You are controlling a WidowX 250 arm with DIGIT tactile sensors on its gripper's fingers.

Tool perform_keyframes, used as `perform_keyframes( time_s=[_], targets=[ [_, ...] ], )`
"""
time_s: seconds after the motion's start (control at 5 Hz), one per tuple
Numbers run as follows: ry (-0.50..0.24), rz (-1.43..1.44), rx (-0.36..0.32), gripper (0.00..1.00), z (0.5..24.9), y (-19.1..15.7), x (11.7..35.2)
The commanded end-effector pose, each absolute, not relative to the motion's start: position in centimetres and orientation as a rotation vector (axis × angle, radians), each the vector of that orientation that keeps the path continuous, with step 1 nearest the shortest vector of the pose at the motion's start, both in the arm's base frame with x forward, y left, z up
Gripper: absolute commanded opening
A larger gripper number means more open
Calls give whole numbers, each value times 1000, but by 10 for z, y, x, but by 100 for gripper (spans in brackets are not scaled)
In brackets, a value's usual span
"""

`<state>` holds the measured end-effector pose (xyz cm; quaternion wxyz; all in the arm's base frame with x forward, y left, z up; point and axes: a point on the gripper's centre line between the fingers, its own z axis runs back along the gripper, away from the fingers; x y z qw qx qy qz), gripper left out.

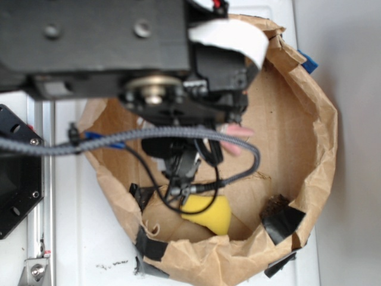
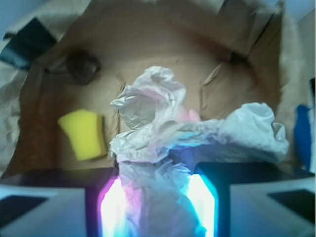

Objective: Grab the white paper.

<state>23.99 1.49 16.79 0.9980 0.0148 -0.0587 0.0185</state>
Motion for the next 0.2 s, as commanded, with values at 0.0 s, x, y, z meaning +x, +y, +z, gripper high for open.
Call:
perform_keyframes(
  time_s=[0.0],
  targets=[
    [-194,4,29,0,176,-2,229]
  ],
)
